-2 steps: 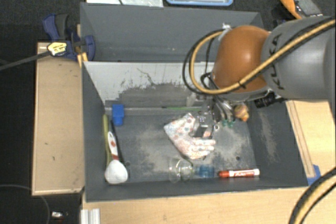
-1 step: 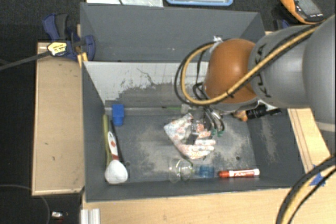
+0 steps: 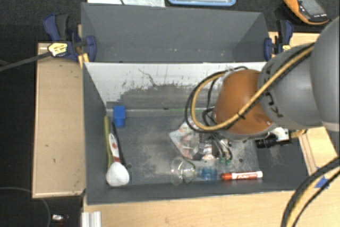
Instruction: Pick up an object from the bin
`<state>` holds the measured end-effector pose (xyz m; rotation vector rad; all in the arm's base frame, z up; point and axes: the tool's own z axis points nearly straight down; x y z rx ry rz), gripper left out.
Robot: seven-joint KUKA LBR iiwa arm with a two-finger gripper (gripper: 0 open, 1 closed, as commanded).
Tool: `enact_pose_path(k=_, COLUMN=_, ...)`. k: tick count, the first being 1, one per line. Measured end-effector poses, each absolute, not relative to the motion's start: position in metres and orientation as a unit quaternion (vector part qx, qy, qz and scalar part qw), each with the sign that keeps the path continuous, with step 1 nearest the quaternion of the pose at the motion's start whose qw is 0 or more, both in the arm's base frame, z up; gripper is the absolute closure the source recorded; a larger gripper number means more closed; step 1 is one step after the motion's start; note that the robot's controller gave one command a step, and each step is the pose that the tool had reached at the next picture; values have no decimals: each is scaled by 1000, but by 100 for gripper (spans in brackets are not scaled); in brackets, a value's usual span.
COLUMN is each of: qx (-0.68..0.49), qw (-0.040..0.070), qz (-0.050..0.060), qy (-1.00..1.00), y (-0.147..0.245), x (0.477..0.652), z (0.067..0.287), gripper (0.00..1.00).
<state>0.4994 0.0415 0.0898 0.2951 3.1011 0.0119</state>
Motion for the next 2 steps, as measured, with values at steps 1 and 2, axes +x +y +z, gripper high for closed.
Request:
enact_pose_path(k=1, qx=95, qw=13, qz=4, qy=995, y=41, x=499, z=90, gripper=100)
enact_pose_path(k=2, qx=-1, qw=14, qz=2, qy=1000, y=64, x=499, z=78, gripper=100)
